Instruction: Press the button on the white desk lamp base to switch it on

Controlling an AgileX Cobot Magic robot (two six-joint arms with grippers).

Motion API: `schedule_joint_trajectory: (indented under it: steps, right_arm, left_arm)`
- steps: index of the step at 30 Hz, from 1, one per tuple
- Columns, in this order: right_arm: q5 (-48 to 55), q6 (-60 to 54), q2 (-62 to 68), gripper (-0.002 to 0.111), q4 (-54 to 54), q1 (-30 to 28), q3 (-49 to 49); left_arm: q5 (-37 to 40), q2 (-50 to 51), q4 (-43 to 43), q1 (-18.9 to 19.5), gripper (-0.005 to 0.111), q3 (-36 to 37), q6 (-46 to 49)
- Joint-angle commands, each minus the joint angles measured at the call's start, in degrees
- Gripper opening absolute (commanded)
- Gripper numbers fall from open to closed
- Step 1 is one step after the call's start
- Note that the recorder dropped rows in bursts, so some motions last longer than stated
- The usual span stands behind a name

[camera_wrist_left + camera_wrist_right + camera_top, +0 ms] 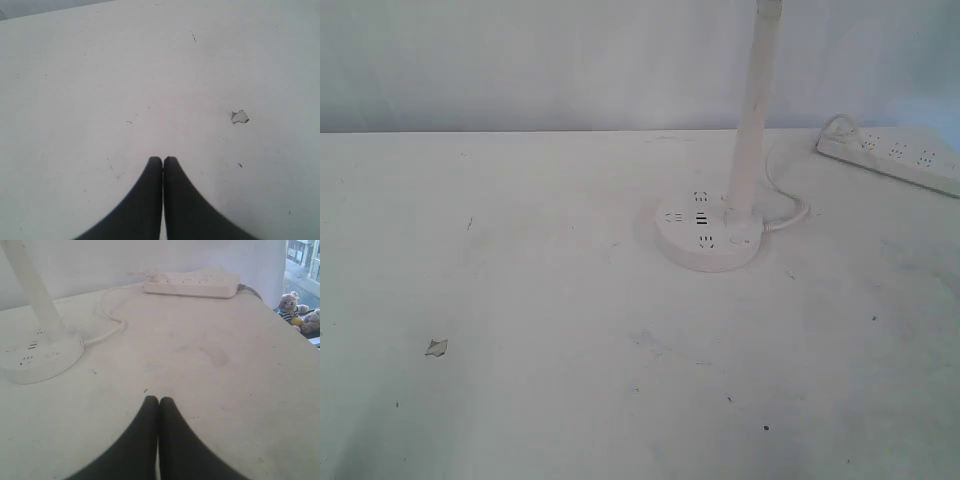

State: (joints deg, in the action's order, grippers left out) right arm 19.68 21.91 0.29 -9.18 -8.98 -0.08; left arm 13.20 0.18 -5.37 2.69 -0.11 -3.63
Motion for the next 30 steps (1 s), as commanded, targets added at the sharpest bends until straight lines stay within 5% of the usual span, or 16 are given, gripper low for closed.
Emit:
schedule_joint_trajectory:
  steps: [1, 16, 22, 30]
  right_arm:
    - [-0.1, -0.2, -0.3, 0.0, -0.1, -0.2, 0.1]
    - [-1.1, -1.8, -0.3, 0.0, -1.2, -0.2, 0.1]
    - [-13.0, -1.8, -0.3, 0.0, -1.2, -0.2, 0.1]
    - [-32.1, 23.7, -0.3, 0.0, 4.5, -0.2, 0.1]
  left_arm:
    - [0.1, -0.2, 0.3, 0.0, 0.0, 0.1, 0.0]
    - [0.1, -0.2, 0.3, 0.0, 0.0, 0.1, 0.0]
    - [0.1, -0.2, 0.3, 0.0, 0.0, 0.1, 0.0]
    - [0.1, -0.2, 0.3, 0.0, 0.0, 0.1, 0.0]
